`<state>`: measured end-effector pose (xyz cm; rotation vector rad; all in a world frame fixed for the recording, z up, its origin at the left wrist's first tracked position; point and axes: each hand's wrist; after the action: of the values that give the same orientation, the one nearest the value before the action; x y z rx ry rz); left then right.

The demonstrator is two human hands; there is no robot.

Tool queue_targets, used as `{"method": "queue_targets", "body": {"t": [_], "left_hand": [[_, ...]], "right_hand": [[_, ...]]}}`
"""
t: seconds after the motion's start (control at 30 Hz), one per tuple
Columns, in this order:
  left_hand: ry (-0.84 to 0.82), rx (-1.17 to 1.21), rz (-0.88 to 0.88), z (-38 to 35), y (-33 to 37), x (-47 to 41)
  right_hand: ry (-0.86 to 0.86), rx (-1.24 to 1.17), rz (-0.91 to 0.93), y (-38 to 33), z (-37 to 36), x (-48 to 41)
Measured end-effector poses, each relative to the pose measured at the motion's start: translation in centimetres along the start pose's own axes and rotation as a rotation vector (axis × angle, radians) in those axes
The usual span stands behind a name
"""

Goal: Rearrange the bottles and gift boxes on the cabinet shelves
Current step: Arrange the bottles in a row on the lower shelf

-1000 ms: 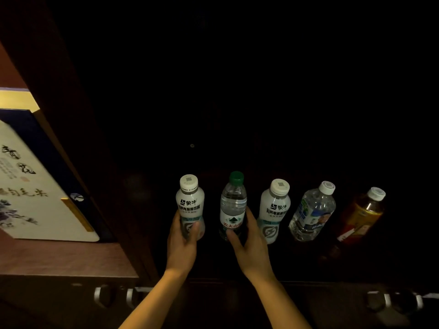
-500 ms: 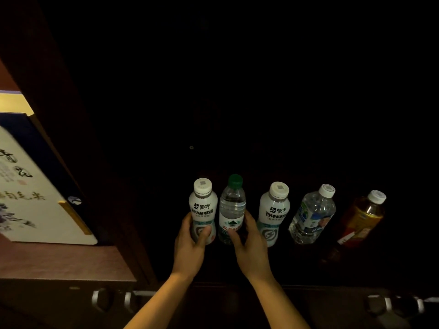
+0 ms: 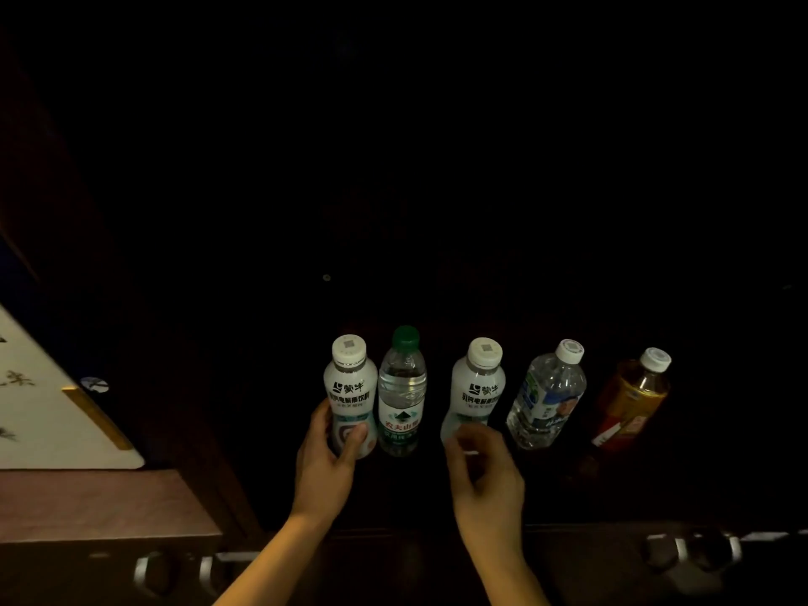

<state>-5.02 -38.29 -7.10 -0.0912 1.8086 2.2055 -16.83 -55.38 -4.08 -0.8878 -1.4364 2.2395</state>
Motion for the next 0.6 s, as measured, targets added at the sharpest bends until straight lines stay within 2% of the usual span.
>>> {"method": "queue_targets", "body": {"t": [0.1, 0.23, 0.37, 0.6], "left_hand": [[-0.001, 0.019, 0.011, -0.1, 0.1, 0.0], [0.006, 0.028, 0.010, -0.2, 0.3, 0.1], [-0.011, 0.028, 0.007, 0.0, 0.4, 0.1], [-0.013, 0.024, 0.009, 0.1, 0.4, 0.0]], "right_hand": [[0.126, 0.009, -0.011, 1.0, 2.5, -0.4], [-0.053, 0.050, -0.154, 1.9, 3.2, -2.6], [-0.248, -0.002, -0.114, 2.3, 2.6, -4.2], [-0.239, 0.011, -0.096, 2.6, 1.6, -4.8]]}}
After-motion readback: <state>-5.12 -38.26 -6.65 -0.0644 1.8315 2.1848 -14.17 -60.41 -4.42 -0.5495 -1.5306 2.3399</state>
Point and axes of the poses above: each hand's wrist, its own x-axis away from the middle knuckle, its own z-axis out of the back of the hand, y = z × x, and after that the axes turned 3 degrees about -y, right-handed
